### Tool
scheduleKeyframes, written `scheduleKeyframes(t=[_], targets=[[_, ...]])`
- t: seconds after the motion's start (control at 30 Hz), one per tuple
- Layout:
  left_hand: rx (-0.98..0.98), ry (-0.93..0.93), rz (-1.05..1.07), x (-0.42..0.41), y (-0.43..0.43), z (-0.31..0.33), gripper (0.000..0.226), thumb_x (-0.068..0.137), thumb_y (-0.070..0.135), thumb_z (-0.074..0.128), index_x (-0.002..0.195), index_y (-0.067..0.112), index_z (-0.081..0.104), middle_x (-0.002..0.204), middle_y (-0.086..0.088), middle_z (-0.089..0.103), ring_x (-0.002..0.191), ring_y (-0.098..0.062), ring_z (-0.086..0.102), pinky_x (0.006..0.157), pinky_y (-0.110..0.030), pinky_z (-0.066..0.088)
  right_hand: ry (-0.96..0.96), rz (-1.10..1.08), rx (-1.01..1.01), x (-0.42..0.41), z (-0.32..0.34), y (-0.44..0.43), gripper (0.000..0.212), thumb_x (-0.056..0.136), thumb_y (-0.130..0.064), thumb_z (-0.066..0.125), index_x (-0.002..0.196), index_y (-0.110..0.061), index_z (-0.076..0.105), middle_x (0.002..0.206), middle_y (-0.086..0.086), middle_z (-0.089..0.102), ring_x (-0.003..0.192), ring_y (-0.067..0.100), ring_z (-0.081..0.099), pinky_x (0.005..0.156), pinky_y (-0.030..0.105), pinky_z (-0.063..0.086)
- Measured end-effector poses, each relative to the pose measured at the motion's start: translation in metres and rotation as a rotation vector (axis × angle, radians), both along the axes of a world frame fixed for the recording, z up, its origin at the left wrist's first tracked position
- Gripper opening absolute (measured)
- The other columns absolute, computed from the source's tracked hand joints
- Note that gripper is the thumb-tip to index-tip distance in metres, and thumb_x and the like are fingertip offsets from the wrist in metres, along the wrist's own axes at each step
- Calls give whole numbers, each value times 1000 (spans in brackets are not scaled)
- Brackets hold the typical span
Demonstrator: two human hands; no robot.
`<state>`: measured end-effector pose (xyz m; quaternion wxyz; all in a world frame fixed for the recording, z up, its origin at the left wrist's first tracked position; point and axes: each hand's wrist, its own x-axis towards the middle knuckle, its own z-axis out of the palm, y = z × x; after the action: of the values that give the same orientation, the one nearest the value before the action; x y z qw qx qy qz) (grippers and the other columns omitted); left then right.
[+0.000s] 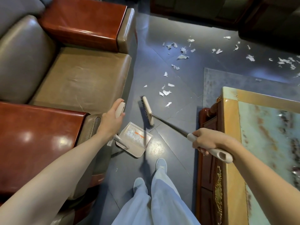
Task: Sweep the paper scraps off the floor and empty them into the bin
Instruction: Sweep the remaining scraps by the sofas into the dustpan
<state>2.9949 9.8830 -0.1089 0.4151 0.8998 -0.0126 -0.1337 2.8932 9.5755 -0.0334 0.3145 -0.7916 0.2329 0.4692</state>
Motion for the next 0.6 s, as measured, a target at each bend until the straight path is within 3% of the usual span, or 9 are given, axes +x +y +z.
scheduleKeyframes(t=[0.1, 0.17, 0.3, 0.43, 0.6], targets=[[-8, -2, -13, 1, -2, 0, 46, 97, 20, 52, 136, 41, 40, 108, -8, 61, 87, -28, 57, 74, -33, 45, -6, 14, -52, -4, -24, 13, 26, 93, -5, 48, 119, -3, 51, 76, 12, 59, 50, 14, 51, 46, 24, 46], [3, -8, -20, 3, -6, 0, 47, 98, 20, 53, 138, 40, 39, 111, -7, 61, 89, -28, 58, 74, -33, 45, 70, -5, -54, -15, -44, 18, 29, 96, -1, 40, 124, 1, 46, 73, 13, 54, 51, 16, 47, 45, 25, 42], [20, -3, -8, 8, -9, -2, 47, 98, 21, 52, 138, 40, 39, 112, -6, 59, 87, -24, 56, 70, -27, 41, 167, -307, -23, -36, -74, 16, 33, 99, -9, 39, 131, -10, 41, 61, 7, 45, 46, 11, 36, 41, 21, 35], [13, -20, -5, 12, -13, -2, 46, 97, 21, 52, 137, 41, 40, 109, -3, 59, 87, -21, 55, 63, -20, 42, 174, -183, -117, -54, -89, 22, 58, 96, -5, 48, 147, -23, 29, 86, 11, 53, 49, 10, 42, 36, 17, 38], [-23, -31, 1, 15, -13, 1, 44, 95, 18, 53, 131, 42, 45, 105, 1, 60, 96, -34, 56, 85, -43, 50, 256, -84, -77, -54, -64, 6, 67, 91, -2, 55, 146, -29, 30, 92, 11, 55, 52, 10, 46, 38, 16, 41]])
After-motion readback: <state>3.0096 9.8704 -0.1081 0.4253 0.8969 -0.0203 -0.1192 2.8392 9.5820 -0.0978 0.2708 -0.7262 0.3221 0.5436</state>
